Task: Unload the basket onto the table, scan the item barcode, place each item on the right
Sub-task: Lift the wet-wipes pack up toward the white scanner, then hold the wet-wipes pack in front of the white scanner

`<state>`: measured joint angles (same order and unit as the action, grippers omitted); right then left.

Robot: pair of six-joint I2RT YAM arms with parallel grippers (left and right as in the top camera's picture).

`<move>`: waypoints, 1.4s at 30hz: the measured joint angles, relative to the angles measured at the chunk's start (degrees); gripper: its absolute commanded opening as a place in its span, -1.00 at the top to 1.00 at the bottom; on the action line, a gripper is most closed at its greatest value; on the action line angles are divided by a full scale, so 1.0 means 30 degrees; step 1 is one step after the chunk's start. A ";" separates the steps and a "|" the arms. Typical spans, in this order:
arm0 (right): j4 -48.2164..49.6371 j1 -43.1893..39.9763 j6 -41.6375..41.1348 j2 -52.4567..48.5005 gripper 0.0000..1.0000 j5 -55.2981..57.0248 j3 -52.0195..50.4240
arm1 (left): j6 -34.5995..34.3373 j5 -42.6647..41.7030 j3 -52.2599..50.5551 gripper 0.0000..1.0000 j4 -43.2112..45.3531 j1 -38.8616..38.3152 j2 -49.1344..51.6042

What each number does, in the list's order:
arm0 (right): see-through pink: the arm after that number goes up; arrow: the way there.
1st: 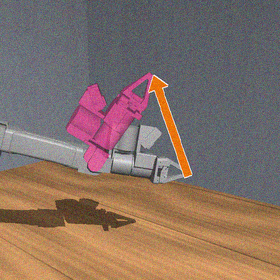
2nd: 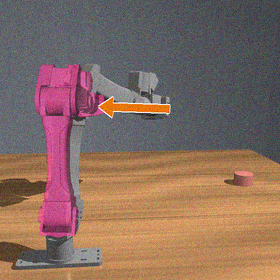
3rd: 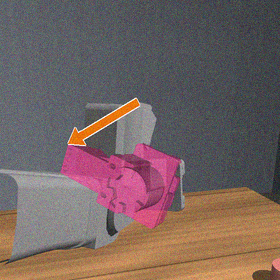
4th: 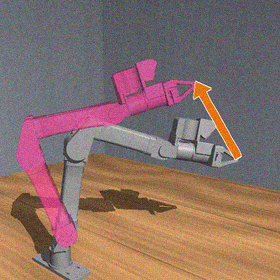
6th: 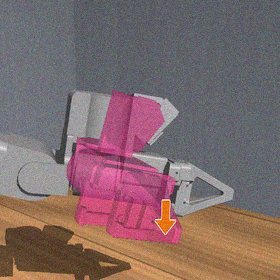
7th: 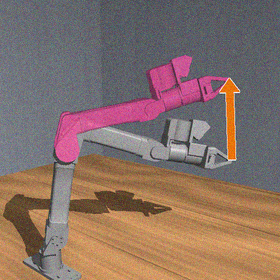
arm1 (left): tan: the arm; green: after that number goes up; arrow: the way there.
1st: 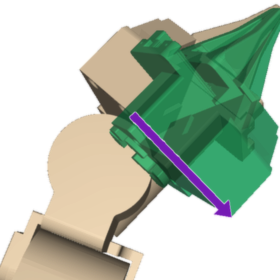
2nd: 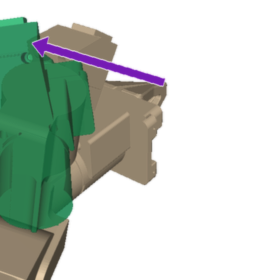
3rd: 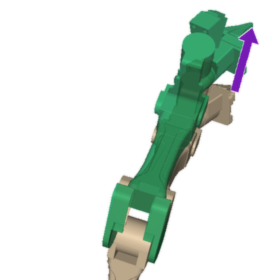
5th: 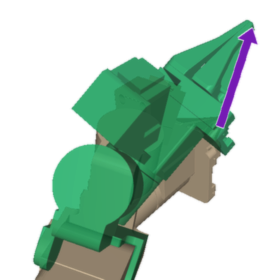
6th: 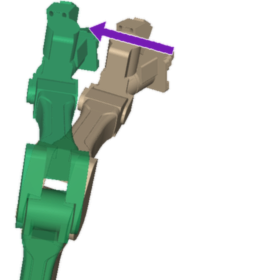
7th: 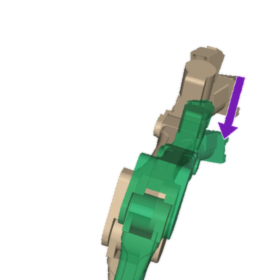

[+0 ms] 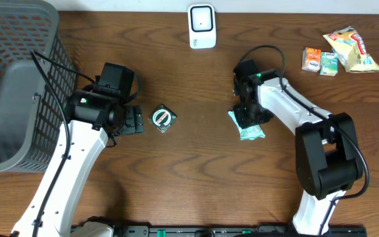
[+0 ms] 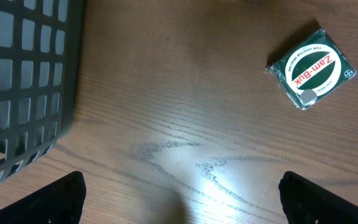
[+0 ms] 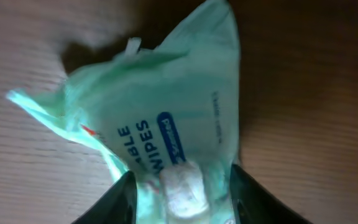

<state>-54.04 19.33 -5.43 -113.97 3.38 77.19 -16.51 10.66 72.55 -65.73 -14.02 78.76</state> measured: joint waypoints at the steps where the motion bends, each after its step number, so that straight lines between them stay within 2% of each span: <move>1: 0.0189 0.0000 0.0109 0.0000 0.92 0.0007 -0.0153 | 0.0000 0.0000 0.0000 -0.96 -0.0007 0.0000 0.0000; 2: 0.0284 0.0000 0.0073 0.0007 0.98 0.0022 -0.0204 | 0.0000 0.0000 0.0000 -0.96 -0.0007 0.0000 0.0000; 11: 0.0430 0.0000 -0.0233 0.0146 0.97 -0.0022 -0.0015 | 0.0000 0.0000 0.0000 -0.95 -0.0007 0.0000 0.0000; 19: 0.1144 0.0000 -0.1144 -0.0131 0.97 -0.1071 0.5224 | 0.0000 0.0000 0.0000 -0.96 0.0000 0.0000 0.0000; 25: 0.4765 0.0000 -0.1756 -0.0131 0.98 -0.1435 0.8087 | 0.0000 0.0000 0.0000 -0.96 0.0000 0.0000 0.0000; 32: 0.9697 0.0000 -0.3876 -0.0138 0.98 -0.2353 0.8488 | 0.0000 0.0000 0.0000 -0.96 0.0000 0.0000 0.0000; 36: 1.0331 0.0000 -0.4218 -0.1064 0.98 -0.2572 1.0455 | 0.0000 0.0000 0.0000 -0.96 -0.0007 0.0000 0.0000; 42: 1.0892 0.0007 -0.3891 -0.5136 0.98 -0.2630 1.5664 | 0.0000 0.0000 0.0000 -0.96 0.0000 0.0000 0.0000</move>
<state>-21.37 19.35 -17.10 -129.38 -4.51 124.18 -16.51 10.66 72.55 -65.73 -14.02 78.76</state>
